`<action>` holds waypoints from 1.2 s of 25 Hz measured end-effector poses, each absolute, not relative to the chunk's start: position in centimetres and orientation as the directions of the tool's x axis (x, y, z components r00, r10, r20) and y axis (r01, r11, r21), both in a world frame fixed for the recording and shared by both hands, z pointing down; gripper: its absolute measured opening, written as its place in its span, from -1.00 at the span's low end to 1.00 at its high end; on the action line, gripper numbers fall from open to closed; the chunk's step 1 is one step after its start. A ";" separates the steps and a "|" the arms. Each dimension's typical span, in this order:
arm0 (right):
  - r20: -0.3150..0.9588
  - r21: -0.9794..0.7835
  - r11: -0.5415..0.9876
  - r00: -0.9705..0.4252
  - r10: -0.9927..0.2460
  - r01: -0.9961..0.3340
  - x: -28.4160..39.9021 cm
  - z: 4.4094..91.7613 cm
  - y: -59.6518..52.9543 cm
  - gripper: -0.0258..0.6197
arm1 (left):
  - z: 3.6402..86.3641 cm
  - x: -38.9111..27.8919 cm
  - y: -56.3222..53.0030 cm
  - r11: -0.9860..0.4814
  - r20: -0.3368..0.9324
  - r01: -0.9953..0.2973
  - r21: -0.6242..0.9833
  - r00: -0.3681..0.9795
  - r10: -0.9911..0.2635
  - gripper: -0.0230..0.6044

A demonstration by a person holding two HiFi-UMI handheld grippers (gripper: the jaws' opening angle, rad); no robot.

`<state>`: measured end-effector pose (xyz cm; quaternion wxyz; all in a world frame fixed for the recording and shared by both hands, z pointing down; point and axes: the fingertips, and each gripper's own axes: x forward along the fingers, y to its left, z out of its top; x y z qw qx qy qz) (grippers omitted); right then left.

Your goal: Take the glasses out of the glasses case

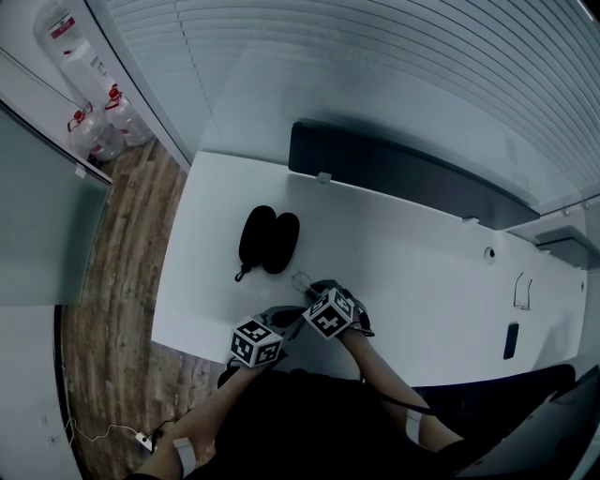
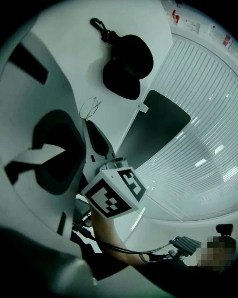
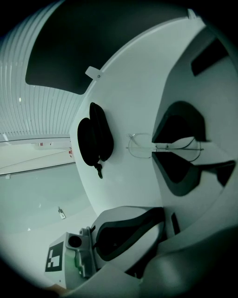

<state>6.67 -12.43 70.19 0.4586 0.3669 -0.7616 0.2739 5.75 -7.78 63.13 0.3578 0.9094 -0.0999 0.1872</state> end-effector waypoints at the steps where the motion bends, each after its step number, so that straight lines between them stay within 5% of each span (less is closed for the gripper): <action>1: 0.898 -0.081 0.580 -0.312 -0.310 -0.811 6.7 70.1 -12.4 -0.75 | 63.0 5.8 -7.7 -0.726 0.411 -0.314 0.612 0.910 -0.048 -0.91; 16: 0.811 -0.061 0.510 -0.341 -0.476 -0.858 6.6 66.6 -12.6 -0.73 | 60.6 4.7 -8.5 -0.762 0.381 -0.356 0.542 0.912 -0.155 -0.91; 30: 0.600 -0.183 0.503 -0.501 -0.624 -0.845 4.6 60.1 -11.7 -0.87 | 57.5 3.2 -8.9 -0.749 0.326 -0.415 0.516 0.904 -0.276 -0.91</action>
